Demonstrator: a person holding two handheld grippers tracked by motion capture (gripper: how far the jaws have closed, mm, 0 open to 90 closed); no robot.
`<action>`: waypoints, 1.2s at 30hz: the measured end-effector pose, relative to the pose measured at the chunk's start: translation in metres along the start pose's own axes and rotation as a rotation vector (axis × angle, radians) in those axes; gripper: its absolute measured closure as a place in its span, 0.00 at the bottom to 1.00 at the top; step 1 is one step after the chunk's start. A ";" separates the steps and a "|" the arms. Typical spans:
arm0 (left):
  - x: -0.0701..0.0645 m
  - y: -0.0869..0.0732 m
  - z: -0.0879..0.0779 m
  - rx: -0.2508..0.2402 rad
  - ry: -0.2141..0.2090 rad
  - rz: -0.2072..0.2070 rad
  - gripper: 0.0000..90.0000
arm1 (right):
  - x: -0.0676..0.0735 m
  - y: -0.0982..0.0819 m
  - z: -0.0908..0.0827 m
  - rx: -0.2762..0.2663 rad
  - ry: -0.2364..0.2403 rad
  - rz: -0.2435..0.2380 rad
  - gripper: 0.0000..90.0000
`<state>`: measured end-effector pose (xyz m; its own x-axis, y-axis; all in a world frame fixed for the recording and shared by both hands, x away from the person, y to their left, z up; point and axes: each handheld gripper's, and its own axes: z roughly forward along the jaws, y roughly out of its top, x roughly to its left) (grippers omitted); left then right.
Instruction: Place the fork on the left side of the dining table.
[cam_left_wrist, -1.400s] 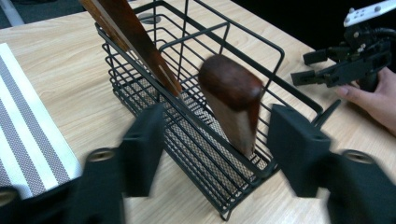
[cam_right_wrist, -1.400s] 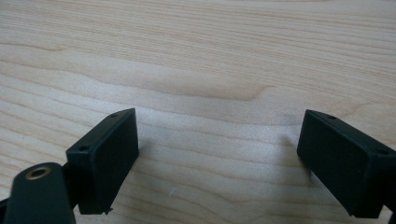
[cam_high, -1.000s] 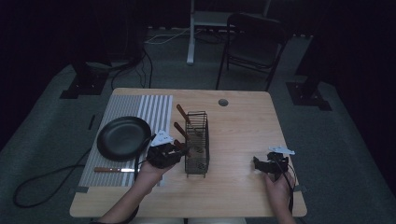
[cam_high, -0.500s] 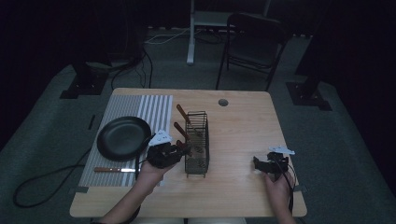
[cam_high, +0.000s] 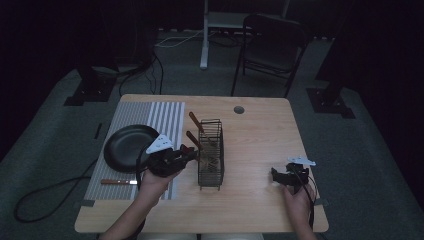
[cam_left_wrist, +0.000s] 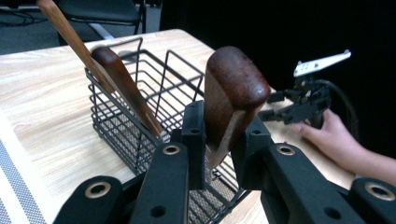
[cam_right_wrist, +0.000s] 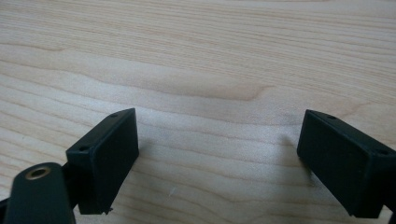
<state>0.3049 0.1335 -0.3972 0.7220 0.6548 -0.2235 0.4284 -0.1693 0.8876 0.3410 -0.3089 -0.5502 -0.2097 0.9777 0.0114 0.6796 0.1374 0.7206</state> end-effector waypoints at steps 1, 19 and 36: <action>0.000 0.002 -0.002 -0.001 0.005 0.006 0.86 | 0.000 0.000 0.000 0.000 0.000 0.000 0.14; 0.006 0.031 -0.028 -0.111 0.004 -0.026 0.86 | 0.000 0.000 0.000 0.001 0.000 0.000 0.14; 0.037 0.064 -0.047 -0.246 0.090 -0.087 0.86 | 0.000 0.000 0.000 0.000 0.000 -0.001 0.14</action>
<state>0.3336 0.1811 -0.3296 0.6324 0.7237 -0.2763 0.3342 0.0669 0.9401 0.3410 -0.3089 -0.5501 -0.2101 0.9776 0.0110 0.6794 0.1379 0.7207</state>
